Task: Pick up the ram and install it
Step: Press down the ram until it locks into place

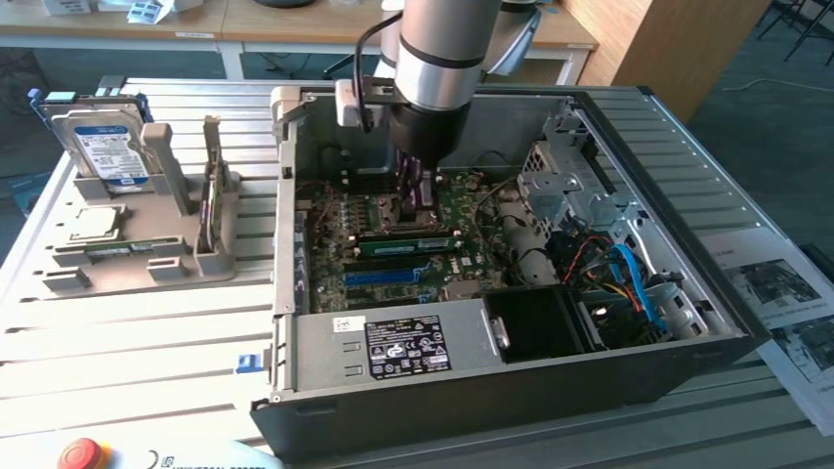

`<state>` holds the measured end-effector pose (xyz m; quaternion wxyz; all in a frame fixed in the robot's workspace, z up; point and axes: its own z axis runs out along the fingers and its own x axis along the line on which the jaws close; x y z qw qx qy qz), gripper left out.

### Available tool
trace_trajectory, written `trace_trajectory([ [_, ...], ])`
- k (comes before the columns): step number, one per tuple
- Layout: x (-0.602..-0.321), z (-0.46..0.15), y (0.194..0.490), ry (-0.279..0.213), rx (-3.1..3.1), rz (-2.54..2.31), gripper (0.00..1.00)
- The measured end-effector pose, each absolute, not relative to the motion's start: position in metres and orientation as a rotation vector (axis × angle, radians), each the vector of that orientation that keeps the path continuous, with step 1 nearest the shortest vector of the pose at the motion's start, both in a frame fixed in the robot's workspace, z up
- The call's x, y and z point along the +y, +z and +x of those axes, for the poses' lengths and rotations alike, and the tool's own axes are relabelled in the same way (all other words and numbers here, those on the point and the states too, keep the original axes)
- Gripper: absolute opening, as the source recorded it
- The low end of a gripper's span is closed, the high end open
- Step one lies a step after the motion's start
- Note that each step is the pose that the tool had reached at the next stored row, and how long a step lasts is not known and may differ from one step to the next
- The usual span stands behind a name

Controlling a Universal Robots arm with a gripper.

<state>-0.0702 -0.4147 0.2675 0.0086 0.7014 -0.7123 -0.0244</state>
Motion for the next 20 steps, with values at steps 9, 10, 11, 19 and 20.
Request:
trace_trajectory([
  [9, -0.415, -0.07, 0.278, -0.076, -2.226, 2.191, 0.1],
  [10, -0.415, -0.07, 0.279, -0.076, -2.226, 2.191, 0.1],
  [11, -0.415, -0.07, 0.28, -0.076, -2.226, 2.191, 0.1],
  [19, -0.415, -0.07, 0.29, -0.076, -2.226, 2.191, 0.1],
  [20, -0.415, -0.07, 0.291, -0.076, -2.226, 2.191, 0.1],
])
